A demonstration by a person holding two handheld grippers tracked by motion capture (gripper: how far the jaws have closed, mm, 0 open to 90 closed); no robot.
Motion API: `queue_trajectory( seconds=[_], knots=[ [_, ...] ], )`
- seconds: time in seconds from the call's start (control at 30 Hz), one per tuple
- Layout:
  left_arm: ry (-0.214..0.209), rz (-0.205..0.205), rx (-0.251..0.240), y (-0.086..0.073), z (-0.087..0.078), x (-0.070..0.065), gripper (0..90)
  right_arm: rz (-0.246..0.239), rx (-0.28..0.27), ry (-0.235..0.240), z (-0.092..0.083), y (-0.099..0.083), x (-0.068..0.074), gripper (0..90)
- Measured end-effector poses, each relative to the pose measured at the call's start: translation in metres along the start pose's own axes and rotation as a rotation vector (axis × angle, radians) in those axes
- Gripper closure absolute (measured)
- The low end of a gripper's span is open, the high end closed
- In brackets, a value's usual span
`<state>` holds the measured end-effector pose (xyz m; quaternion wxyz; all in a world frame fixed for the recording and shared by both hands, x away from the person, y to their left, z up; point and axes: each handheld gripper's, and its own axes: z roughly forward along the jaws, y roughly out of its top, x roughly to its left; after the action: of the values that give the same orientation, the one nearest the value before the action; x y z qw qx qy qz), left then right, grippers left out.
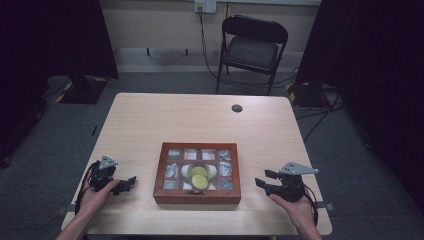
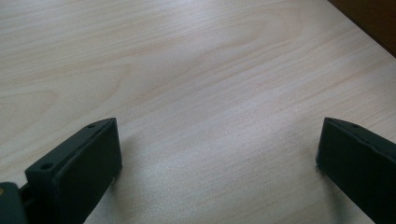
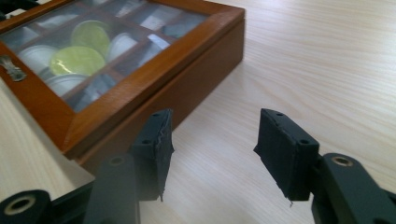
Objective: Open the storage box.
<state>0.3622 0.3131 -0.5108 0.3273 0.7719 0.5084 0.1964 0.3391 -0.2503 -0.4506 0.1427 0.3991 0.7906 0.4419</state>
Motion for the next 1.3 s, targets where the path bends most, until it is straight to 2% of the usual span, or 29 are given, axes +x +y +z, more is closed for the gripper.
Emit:
queue_trajectory(
  seconds=[0.13, 0.33, 0.53, 0.6, 0.73, 0.8, 1.0, 1.3],
  knots=[
    [0.000, 0.000, 0.000, 0.000, 0.000, 0.000, 0.0, -0.019, 0.000, 0.033, 0.001, 0.004, 0.006, 47.9],
    [0.000, 0.000, 0.000, 0.000, 0.000, 0.000, 0.0, -0.057, -0.002, 0.118, 0.008, 0.018, 0.023, 52.7],
    [0.000, 0.001, 0.000, 0.000, 0.000, 0.000, 0.0, -0.087, -0.005, 0.156, 0.019, 0.035, 0.041, 51.9],
    [0.000, 0.000, 0.000, 0.000, 0.000, 0.000, 0.0, -0.080, -0.005, 0.171, 0.022, 0.040, 0.045, 51.8],
    [0.000, 0.000, 0.000, 0.000, 0.000, 0.000, 0.0, -0.080, 0.007, 0.196, 0.028, 0.047, 0.051, 52.0],
    [0.000, 0.000, 0.000, 0.000, 0.000, 0.000, 0.0, -0.072, 0.031, 0.214, 0.032, 0.051, 0.054, 52.5],
    [0.000, 0.001, 0.000, 0.000, 0.000, 0.000, 0.0, -0.108, 0.077, 0.244, 0.049, 0.062, 0.071, 57.0],
    [0.000, 0.000, 0.000, 0.000, 0.000, 0.000, 0.0, -0.136, 0.115, 0.359, 0.073, 0.066, 0.096, 65.4]
  ],
)
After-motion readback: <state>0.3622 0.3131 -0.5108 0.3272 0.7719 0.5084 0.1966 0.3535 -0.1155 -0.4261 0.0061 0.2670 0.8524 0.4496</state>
